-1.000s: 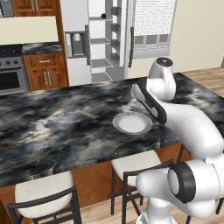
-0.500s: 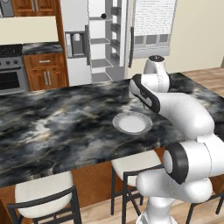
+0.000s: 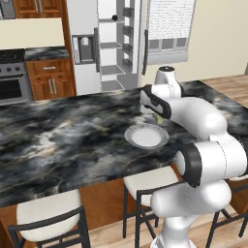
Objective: Retrieve the butter from the fridge and place it on a plate on the dining table. Then retrieve the butter knife by the fridge and place it near the plate.
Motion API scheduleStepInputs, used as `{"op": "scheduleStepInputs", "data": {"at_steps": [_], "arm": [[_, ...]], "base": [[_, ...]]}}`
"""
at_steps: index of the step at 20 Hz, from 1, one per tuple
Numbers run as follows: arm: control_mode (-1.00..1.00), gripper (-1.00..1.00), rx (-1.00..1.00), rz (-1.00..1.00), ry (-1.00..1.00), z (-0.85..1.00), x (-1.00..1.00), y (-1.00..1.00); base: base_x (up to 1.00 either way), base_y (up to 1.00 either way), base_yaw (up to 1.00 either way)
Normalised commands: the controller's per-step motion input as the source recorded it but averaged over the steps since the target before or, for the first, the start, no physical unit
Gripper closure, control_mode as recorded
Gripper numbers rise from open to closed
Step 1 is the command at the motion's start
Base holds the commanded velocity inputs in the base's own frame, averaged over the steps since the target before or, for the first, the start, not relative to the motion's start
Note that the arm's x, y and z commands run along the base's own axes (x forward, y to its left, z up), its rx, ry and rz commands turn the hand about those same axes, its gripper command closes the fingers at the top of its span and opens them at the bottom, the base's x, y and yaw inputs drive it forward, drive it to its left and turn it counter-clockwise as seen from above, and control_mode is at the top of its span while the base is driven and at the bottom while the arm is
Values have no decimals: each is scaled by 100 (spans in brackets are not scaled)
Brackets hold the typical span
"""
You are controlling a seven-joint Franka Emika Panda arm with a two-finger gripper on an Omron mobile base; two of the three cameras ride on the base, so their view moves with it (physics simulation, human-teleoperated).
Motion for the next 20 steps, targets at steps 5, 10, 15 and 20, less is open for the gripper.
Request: {"op": "scheduleStepInputs", "data": {"at_steps": [5, 10, 15, 20], "arm": [[-100, 100, 0, -4, 3, -26, 37, 0], [-100, 100, 0, -7, 1, -19, 24, 0], [-100, 100, 0, -18, 1, -26, 20, 0], [-100, 100, 0, -16, 0, -34, 17, 0]], "base": [[0, 0, 0], [0, 0, 0], [0, 0, 0], [0, 0, 0]]}}
